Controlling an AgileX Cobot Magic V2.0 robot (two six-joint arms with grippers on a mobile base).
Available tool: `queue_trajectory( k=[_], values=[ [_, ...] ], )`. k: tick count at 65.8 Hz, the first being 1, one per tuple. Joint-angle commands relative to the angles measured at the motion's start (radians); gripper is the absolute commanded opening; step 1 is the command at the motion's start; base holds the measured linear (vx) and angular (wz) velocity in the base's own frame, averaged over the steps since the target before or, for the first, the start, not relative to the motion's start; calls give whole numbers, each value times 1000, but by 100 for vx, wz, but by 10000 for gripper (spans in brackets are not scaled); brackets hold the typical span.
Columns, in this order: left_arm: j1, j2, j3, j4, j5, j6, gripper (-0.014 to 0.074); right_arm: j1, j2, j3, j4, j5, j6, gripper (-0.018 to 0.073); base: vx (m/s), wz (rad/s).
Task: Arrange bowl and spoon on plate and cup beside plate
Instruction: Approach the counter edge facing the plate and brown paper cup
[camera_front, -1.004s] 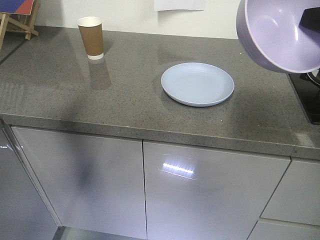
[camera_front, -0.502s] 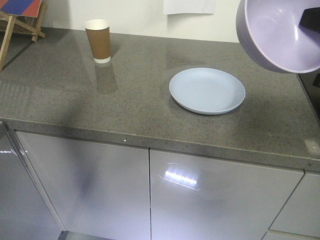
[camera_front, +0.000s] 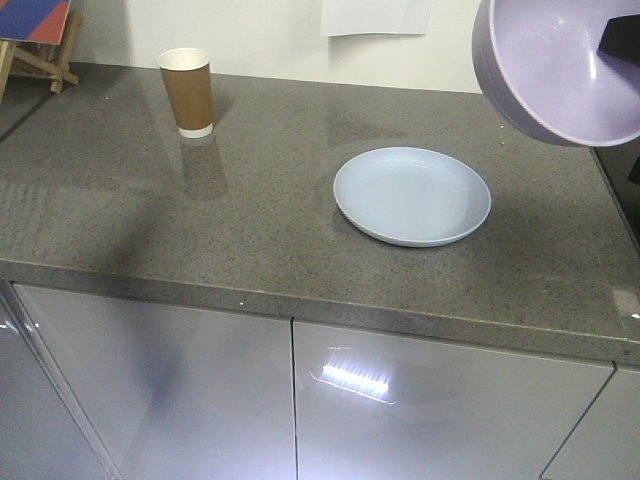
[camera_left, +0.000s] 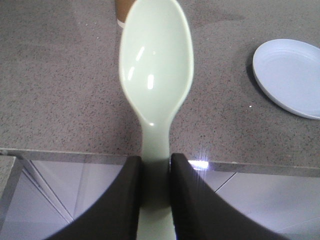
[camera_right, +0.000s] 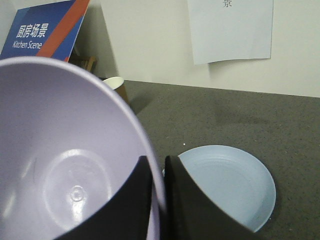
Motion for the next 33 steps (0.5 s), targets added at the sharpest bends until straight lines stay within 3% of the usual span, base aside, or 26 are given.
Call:
queue_trajectory(
  k=[1,33],
  values=[
    [-5,-19,-24,-17,-58,-3,-6,2,-19,-33,45,-35,-10,-10,6,-7],
    [-5,-19,-24,-17,-58,-3,-6,2,-19,-33,45,-35,-10,-10,5,-7]
  ],
)
